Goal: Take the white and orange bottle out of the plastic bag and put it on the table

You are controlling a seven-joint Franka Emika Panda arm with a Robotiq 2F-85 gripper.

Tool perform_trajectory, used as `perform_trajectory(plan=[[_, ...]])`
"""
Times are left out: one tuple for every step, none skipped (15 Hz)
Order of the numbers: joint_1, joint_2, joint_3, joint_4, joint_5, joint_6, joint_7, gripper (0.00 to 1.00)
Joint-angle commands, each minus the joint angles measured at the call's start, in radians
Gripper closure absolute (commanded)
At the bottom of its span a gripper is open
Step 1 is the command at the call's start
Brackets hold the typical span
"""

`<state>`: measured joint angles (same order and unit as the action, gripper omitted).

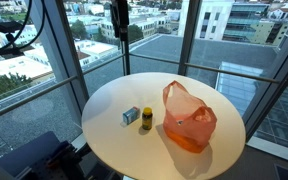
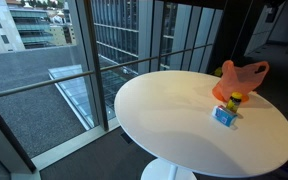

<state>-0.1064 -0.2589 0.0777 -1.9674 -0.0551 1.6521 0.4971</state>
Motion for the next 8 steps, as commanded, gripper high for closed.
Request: perform_trajectory(plan=[[-0.007, 0.082, -0.045, 0.075, -0.029, 0.041, 0.002, 0.00], [-0.009, 0.101, -0.057, 0.082, -0.040, 0.060, 0.002, 0.00], [-0.010, 0.118, -0.068, 0.087, -0.052, 0.079, 0.003, 0.00], [-0.010, 0.135, -0.078, 0.090, -0.065, 0.098, 0.001, 0.00], [-0.010, 0.152, -0.087, 0.090, -0.078, 0.119, -0.005, 0.00], [-0.010, 0.170, -0.098, 0.095, -0.082, 0.129, -0.016, 0.00], [-0.008, 0.192, -0.111, 0.106, -0.067, 0.123, -0.046, 0.00], [-0.008, 0.210, -0.119, 0.110, -0.070, 0.128, -0.054, 0.00]])
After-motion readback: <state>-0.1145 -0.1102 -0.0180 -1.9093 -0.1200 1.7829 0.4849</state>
